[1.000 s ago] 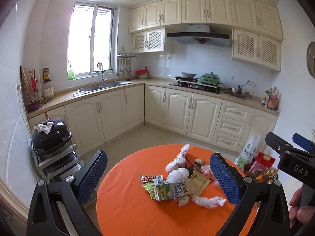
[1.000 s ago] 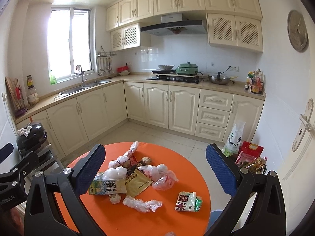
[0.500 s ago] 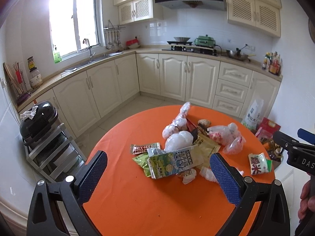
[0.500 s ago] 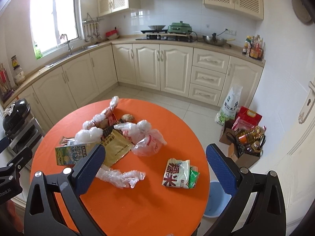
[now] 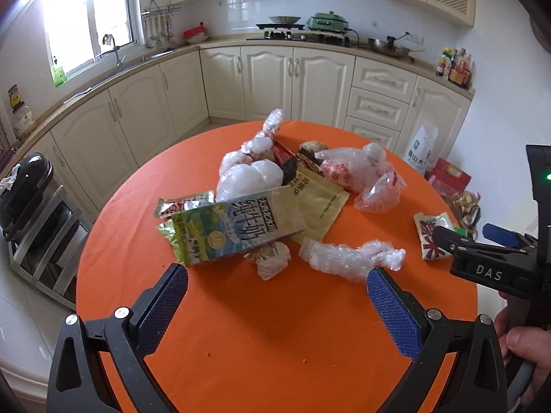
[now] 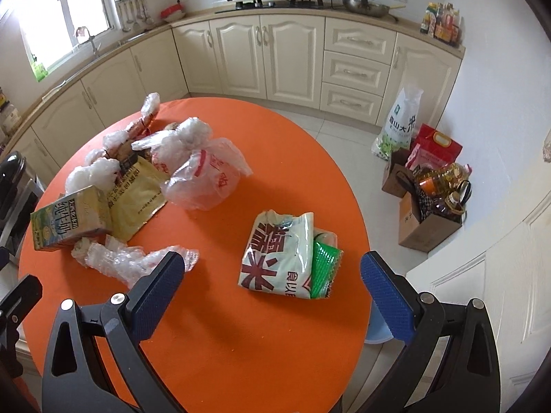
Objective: Collect trash
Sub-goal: 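Grasp the crumpled clear plastic wrap with the left tool while the right tool grasps the white-green snack bag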
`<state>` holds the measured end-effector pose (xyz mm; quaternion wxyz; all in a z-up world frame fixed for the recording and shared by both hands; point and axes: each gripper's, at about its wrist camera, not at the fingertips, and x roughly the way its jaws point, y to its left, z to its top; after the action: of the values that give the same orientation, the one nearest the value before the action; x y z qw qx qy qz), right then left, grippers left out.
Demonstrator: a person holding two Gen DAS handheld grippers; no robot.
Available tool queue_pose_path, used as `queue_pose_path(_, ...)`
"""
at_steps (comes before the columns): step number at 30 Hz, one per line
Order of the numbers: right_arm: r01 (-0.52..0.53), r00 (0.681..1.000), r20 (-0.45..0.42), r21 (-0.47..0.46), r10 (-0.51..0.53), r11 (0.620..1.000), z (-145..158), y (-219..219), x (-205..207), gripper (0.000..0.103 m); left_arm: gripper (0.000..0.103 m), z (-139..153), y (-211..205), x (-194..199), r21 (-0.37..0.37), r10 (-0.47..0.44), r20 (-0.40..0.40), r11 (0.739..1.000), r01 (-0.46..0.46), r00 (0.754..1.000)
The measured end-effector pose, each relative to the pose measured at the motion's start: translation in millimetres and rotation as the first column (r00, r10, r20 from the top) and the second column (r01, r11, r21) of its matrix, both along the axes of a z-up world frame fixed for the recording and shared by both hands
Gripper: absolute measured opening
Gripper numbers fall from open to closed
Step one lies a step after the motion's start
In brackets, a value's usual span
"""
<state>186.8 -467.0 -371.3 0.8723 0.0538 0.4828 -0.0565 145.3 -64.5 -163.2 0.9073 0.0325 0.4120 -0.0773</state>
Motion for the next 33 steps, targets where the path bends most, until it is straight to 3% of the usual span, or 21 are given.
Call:
queue_pose_path(5, -0.002, 0.999, -0.035, 0.027, 0.003, 1.000, -22.3, -11.7, 10.7, 0.099, 0.102, -22.6, -22.6, 13.6, -0.004, -0.040, -0.049, 0.999, 0.040, 0.998)
queue_pose_path(11, -0.033, 0.998, -0.058, 0.043, 0.035, 0.999, -37.8, -18.5, 16.9, 0.078, 0.102, -57.0, -48.2, 42.7, 0.004, -0.064, -0.092, 0.998, 0.064, 0.994)
queue_pose_path(16, -0.039, 0.998, -0.055, 0.080, 0.043, 0.996, -40.8, -27.9, 16.1, 0.078, 0.102, -83.3, -53.9, 73.3, -0.032, -0.054, -0.148, 0.998, 0.050, 0.988)
queue_pose_path(19, -0.045, 0.997, -0.053, 0.082, 0.049, 0.996, -42.2, -26.5, 18.0, 0.079, 0.100, -93.4, -53.4, 84.3, -0.055, -0.043, -0.141, 0.998, 0.035, 0.989)
queue_pose_path(21, -0.051, 0.997, -0.052, 0.071, 0.055, 0.996, -43.0, -23.7, 19.0, 0.079, 0.083, -102.1, -52.4, 92.3, -0.079, -0.053, -0.152, 0.996, 0.041, 0.987)
queue_pose_path(22, -0.056, 0.997, -0.051, 0.069, 0.059, 0.996, -43.1, -22.8, 19.5, 0.077, 0.080, -103.1, -52.5, 93.3, -0.070, -0.052, -0.133, 0.997, 0.043, 0.990)
queue_pose_path(24, -0.067, 0.996, -0.049, 0.066, 0.071, 0.996, -43.2, -19.7, 20.1, 0.077, 0.060, -105.8, -52.3, 95.5, -0.068, -0.067, -0.129, 0.996, 0.058, 0.989)
queue_pose_path(27, -0.076, 0.996, -0.043, 0.063, 0.078, 0.995, -42.9, -14.7, 20.3, 0.075, 0.046, -109.9, -48.2, 94.8, -0.070, -0.076, -0.131, 0.995, 0.067, 0.988)
queue_pose_path(30, -0.089, 0.995, -0.042, 0.064, 0.092, 0.994, -42.7, -9.7, 19.9, 0.073, 0.035, -110.3, -45.0, 84.2, -0.072, -0.092, -0.120, 0.994, 0.084, 0.988)
queue_pose_path(33, -0.101, 0.994, -0.044, 0.075, 0.104, 0.992, -43.3, -4.4, 17.4, 0.073, 0.033, -110.4, -46.2, 70.3, -0.071, -0.118, -0.118, 0.991, 0.110, 0.986)
